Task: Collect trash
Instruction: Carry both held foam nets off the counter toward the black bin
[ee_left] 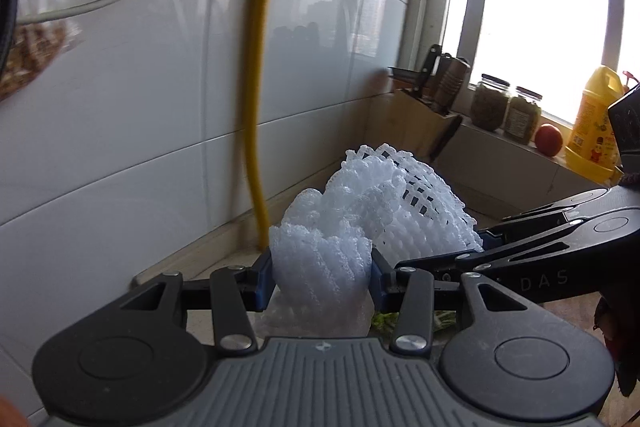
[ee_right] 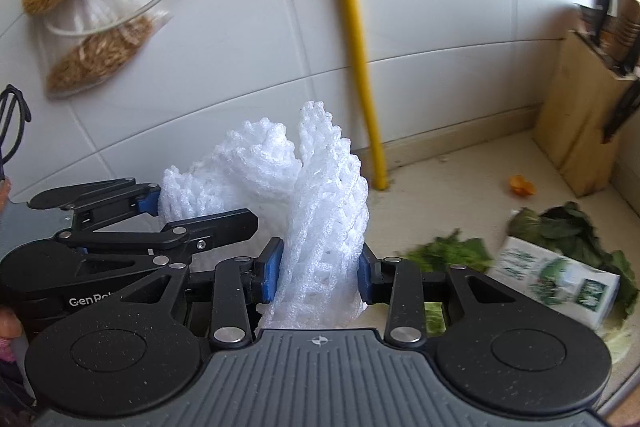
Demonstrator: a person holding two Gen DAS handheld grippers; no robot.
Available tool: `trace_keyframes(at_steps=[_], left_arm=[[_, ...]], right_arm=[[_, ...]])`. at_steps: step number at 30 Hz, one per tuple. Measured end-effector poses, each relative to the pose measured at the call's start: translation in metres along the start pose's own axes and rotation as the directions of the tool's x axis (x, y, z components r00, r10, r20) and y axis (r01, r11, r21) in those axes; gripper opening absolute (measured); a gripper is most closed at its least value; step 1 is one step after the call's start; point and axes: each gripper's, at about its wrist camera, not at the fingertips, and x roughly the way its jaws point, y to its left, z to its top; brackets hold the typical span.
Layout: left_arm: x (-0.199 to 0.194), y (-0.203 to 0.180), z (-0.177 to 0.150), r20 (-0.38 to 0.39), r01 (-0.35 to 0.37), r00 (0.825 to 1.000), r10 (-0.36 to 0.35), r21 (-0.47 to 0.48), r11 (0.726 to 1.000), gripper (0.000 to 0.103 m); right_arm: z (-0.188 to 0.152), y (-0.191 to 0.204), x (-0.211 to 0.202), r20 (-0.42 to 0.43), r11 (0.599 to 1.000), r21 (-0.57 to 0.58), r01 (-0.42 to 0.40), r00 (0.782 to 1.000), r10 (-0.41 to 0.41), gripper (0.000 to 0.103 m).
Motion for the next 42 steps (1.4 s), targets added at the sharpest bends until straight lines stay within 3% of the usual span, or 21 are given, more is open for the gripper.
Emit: trace_keyframes(at_steps=[16,24,33,42], left_arm=[[-0.060,0.066,-0.039,-0.006,-0.103,0.995,0.103,-0.085,0.991,0.042],[-0.078,0.093,-0.071,-0.051,-0.149,0.988,0.144,-0.133,0.980,0.042],[-0.075,0.112,-0.106,-0.141,-0.213,0.971,0.192,-0.159,0.964,0.042],[-0.057,0.126,-0.128,-0.211,-0.268,0.951,0.227,-0.190,0.945,0.042]], right_arm=[[-0.009,0.084,0.035,-0.066,0.993,-0.074,-0.096,0.994,0.091,0.046],[-0.026,0.115,0.064,-0.134,0.987,-0.071,-0.145,0.982,0.134,0.046],[-0.050,0.135,0.101,-0.229,0.983,-0.042,-0.179,0.959,0.165,0.046],[-0.063,0.143,0.134,-0.295,0.987,-0.016,-0.159,0.944,0.148,0.046]])
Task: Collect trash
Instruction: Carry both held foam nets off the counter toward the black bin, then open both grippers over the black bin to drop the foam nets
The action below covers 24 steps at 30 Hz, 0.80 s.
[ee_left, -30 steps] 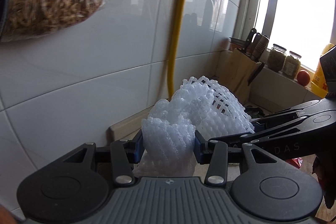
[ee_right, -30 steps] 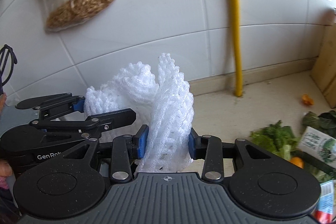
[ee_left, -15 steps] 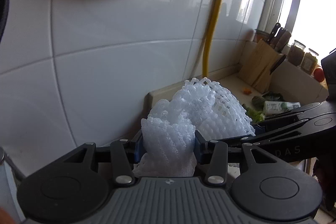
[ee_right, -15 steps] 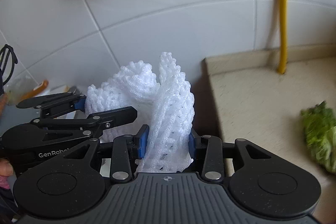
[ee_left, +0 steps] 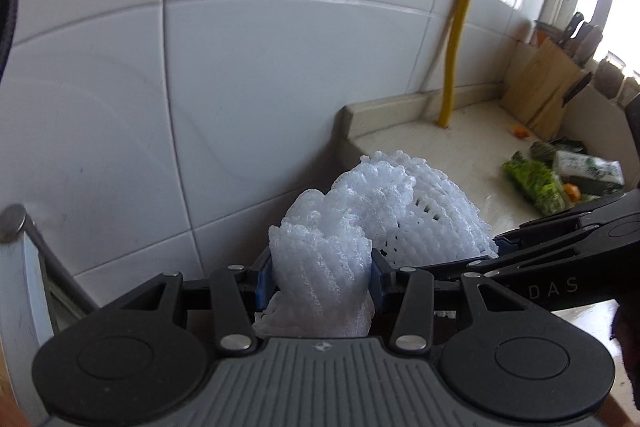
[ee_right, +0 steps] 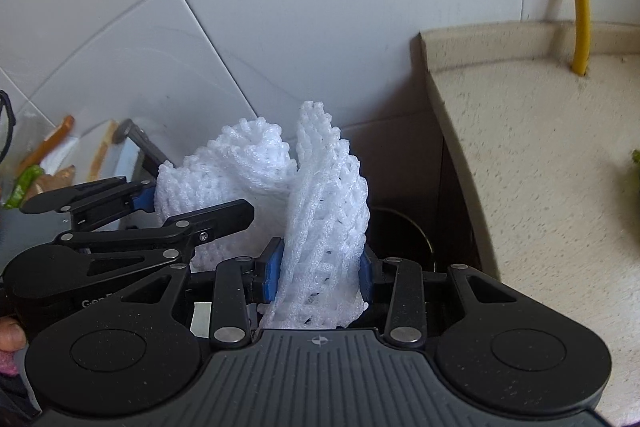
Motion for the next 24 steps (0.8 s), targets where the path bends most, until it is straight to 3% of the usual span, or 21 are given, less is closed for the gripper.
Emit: trace_keyframes(at_steps=[24], left_arm=[[0.044,0.009,-0.019,-0.138,-0.081,0.987,0.084,0.027,0.996,0.042]], right_arm=[[-0.014,-0.009,0.046,-0.088,0.996,0.045,0.074,0.994,-0.070,0.046]])
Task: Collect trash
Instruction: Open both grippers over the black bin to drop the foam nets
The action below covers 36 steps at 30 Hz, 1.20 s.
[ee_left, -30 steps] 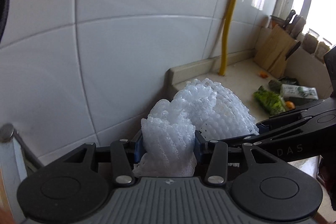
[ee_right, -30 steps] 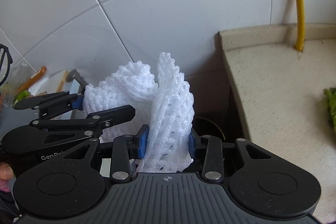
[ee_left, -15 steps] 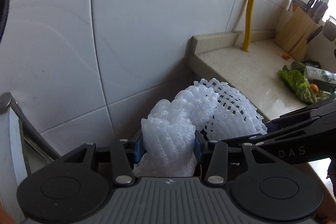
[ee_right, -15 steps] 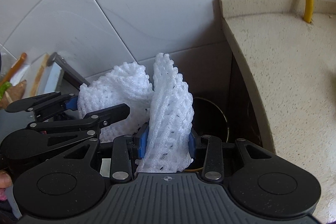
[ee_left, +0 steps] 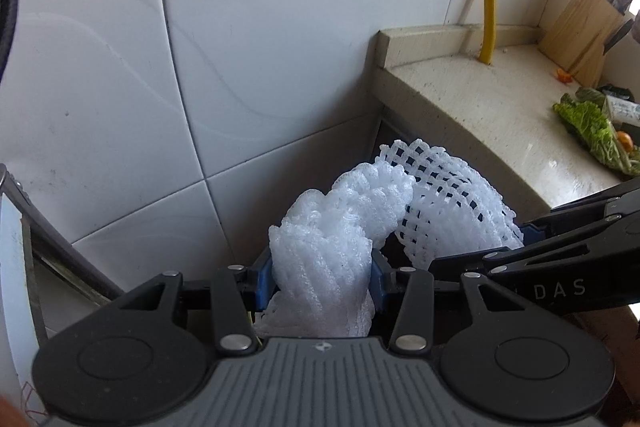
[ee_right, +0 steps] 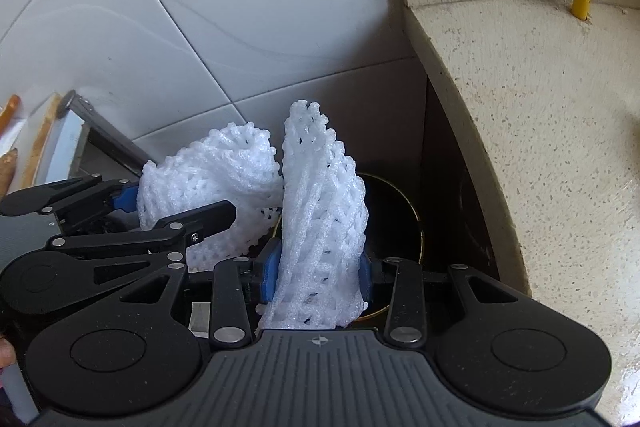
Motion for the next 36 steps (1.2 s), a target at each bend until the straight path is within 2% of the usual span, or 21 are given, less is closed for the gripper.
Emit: trace_keyframes(at_steps=[8,15,17,24,28,32,36], left_arm=[[0.010,-0.004,0.008,-0.044,-0.030,0.999,0.031,0.023,0.999,0.042],[0.027,-0.004,0.008,-0.091,-0.056,0.994,0.060,0.038,0.998,0.047],[0.034,-0.002,0.008,-0.115,-0.061,0.991,0.064,0.030,0.998,0.048],[0.053,-0.001,0.006,-0.173,-0.071,0.982,0.076,0.034,0.997,0.052],[0.059,0.002,0.007,-0.189,-0.083,0.978,0.085,0.018,0.996,0.056],[0.064,0.004,0.009,-0.196,-0.099,0.976,0.099,0.010,0.995,0.062],[0.070,0.008,0.010,-0.211,-0.112,0.971,0.109,0.001,0.994,0.063]], right_arm=[[0.003,-0.007,0.017,-0.018,0.999,0.013,0.031,0.999,-0.031,0.046],[0.004,-0.015,0.038,-0.039,0.998,0.036,0.042,0.998,-0.041,0.049],[0.004,-0.017,0.045,-0.048,0.998,0.042,0.046,0.998,-0.044,0.055],[0.003,-0.028,0.070,-0.084,0.996,0.069,0.056,0.995,-0.050,0.058],[0.004,-0.034,0.079,-0.096,0.995,0.076,0.059,0.994,-0.052,0.064],[0.008,-0.037,0.087,-0.090,0.994,0.087,0.064,0.994,-0.056,0.065],[0.009,-0.037,0.092,-0.090,0.994,0.090,0.068,0.994,-0.060,0.065]])
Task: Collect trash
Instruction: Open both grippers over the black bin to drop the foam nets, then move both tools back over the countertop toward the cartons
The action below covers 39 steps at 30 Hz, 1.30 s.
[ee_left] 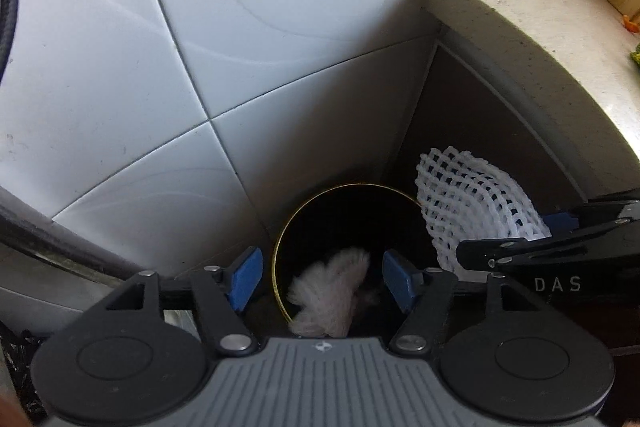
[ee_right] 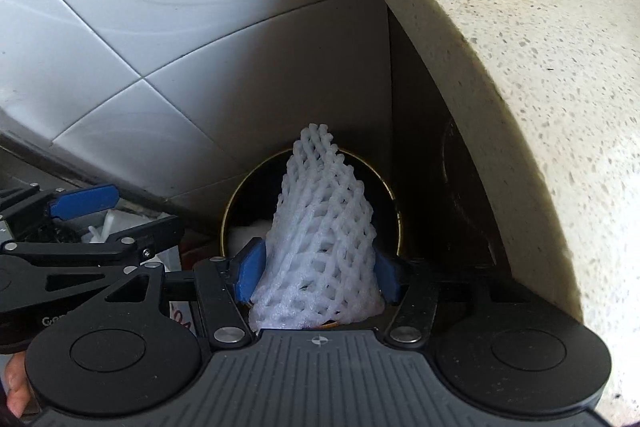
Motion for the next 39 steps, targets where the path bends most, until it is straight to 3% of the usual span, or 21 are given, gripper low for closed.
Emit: trace_keyframes(at_steps=[5,14,21,26,39], left_arm=[[0.003,0.002,0.002,-0.005,-0.008,1.000,0.008,-0.015,1.000,0.063],[-0.018,0.009,0.002,0.061,-0.038,0.997,0.043,-0.068,0.997,0.064],[-0.028,0.016,0.006,0.101,-0.009,0.995,0.018,-0.089,0.996,0.064],[-0.034,0.017,0.008,0.136,0.012,0.991,0.002,-0.097,0.995,0.064],[-0.056,0.004,0.007,0.281,0.031,0.959,-0.028,-0.007,1.000,0.066]], right_arm=[[-0.001,0.004,0.000,0.008,1.000,0.012,-0.002,1.000,0.002,0.068],[-0.006,0.009,-0.018,0.029,1.000,-0.023,0.015,0.999,-0.015,0.076],[-0.005,0.023,-0.052,0.088,0.996,-0.078,0.052,0.995,-0.045,0.080],[-0.010,0.035,-0.093,0.183,0.977,-0.164,0.135,0.977,-0.105,0.083],[-0.030,0.026,-0.165,0.336,0.945,-0.195,0.264,0.923,-0.189,0.086]])
